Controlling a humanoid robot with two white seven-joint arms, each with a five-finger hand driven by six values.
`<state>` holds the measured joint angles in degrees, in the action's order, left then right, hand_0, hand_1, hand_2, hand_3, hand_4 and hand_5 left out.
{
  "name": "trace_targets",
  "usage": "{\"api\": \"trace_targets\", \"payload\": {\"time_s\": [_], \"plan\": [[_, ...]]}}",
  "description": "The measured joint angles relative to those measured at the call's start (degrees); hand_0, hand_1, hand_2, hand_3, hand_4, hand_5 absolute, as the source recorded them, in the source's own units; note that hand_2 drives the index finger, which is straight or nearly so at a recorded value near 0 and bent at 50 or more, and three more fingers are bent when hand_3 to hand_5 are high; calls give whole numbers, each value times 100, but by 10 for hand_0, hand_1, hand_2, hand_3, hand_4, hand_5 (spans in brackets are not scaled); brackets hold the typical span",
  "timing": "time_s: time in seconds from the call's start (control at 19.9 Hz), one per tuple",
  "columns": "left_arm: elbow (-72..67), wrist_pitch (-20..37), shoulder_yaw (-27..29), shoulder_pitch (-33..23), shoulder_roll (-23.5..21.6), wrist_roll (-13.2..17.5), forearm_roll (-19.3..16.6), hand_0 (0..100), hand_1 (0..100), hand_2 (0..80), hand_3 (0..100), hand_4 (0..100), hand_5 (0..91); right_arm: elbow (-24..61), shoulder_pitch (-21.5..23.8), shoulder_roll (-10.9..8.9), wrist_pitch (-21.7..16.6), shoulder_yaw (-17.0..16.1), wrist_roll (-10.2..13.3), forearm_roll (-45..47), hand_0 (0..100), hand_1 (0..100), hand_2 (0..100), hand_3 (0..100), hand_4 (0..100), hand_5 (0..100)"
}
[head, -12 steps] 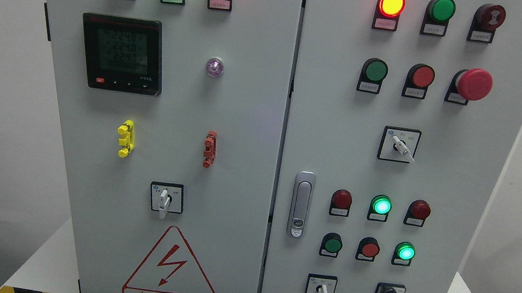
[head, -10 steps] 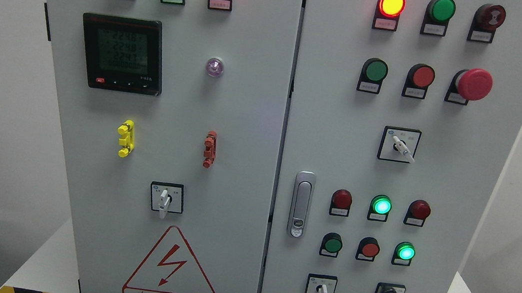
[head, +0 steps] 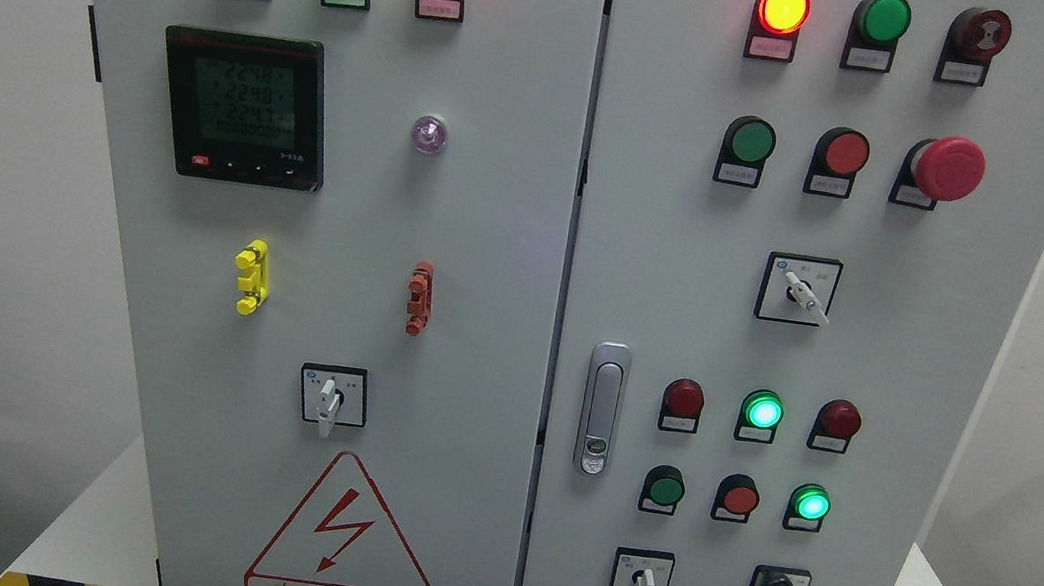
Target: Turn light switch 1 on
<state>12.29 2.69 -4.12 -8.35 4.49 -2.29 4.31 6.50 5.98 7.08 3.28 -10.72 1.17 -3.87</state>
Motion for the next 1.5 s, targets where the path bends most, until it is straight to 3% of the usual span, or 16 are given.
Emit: {"api": "trace_targets", "payload": {"time_s": [0.15, 0.25, 0.45, 0.85, 0.95, 1.1, 1.3, 1.5], "plan": [[504, -19, 40, -193, -34, -237, -24, 281, 0, 0, 101, 191, 0, 0, 0, 0, 0, 0, 3, 0, 0, 0, 0, 0, 0, 0], [906, -18, 95, -294, -59, -302, -35, 315, 41, 0, 192, 250, 0, 0, 0, 0, 0, 0, 3, 0, 0, 0, 0, 0, 0, 0], [1826, 698, 234, -503, -137, -344, -52, 361, 144, 66, 265, 306, 0, 0, 0, 0, 0, -2, 4, 0, 0, 0, 0, 0, 0, 0], [4168, 1278, 604, -901, -297, 255, -169, 339, 213, 139, 384, 442, 0, 0, 0, 2, 0, -2, 5, 0, 0, 0, 0, 0, 0, 0], [4771, 1297, 678, -946, -322, 302, -246, 327, 223, 155, 408, 482, 46, 0, 0, 1, 0, -2, 5, 0, 0, 0, 0, 0, 0, 0], [5659, 1302, 763, -986, -353, 335, -424, 295, 264, 251, 460, 553, 127, 0, 0, 2, 0, -2, 4, 0, 0, 0, 0, 0, 0, 0], [6697, 1311, 824, -970, -382, 354, -579, 166, 360, 335, 576, 676, 382, 0, 0, 1, 0, -2, 4, 0, 0, 0, 0, 0, 0, 0], [7503, 1299, 813, -904, -403, 234, -647, 126, 385, 360, 616, 727, 558, 0, 0, 2, 0, -2, 5, 0, 0, 0, 0, 0, 0, 0]]}}
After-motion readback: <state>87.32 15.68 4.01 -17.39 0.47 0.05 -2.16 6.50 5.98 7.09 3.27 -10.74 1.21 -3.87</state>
